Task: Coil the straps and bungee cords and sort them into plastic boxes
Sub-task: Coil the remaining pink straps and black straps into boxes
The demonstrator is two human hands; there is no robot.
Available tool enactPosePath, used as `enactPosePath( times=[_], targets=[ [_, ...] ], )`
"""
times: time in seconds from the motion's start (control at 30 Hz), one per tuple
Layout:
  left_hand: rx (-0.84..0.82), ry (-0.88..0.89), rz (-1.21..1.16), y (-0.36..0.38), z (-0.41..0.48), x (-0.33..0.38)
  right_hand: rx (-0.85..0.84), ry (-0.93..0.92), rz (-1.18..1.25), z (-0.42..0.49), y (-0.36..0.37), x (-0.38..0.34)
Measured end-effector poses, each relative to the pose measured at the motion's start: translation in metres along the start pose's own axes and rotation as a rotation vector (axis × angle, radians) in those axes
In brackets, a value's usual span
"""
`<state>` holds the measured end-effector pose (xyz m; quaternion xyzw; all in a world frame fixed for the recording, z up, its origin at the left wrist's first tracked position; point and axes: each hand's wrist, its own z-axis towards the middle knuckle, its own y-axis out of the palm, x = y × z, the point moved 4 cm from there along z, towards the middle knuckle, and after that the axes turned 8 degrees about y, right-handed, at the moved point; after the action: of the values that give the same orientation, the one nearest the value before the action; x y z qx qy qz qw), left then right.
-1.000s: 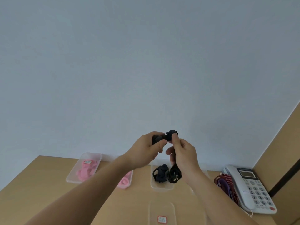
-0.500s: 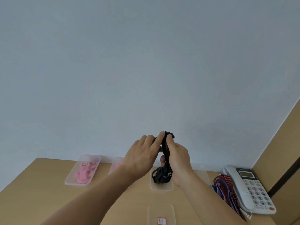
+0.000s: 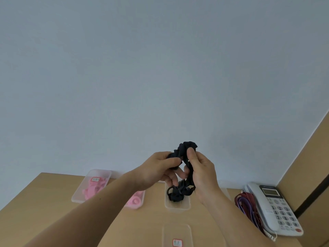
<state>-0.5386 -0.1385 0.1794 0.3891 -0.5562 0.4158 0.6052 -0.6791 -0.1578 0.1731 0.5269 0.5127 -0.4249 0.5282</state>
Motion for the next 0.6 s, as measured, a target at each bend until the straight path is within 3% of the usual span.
enactPosePath(
  times=[0.07,0.23,0.33,0.6],
  targets=[
    [0.068,0.028,0.039,-0.003,0.002,-0.003,0.002,-0.004,-0.036,-0.002,0.0,-0.002],
    [0.294,0.127,0.469,-0.009,0.004,-0.007,-0.017,0.162,-0.099,-0.002,-0.003,-0.001],
    [0.415,0.167,0.567,-0.012,0.004,-0.003,-0.039,0.172,-0.198,-0.002,-0.004,-0.003],
    [0.524,0.201,1.001,-0.014,0.006,0.003,-0.175,0.192,-0.319,-0.004,0.004,-0.006]
  ],
)
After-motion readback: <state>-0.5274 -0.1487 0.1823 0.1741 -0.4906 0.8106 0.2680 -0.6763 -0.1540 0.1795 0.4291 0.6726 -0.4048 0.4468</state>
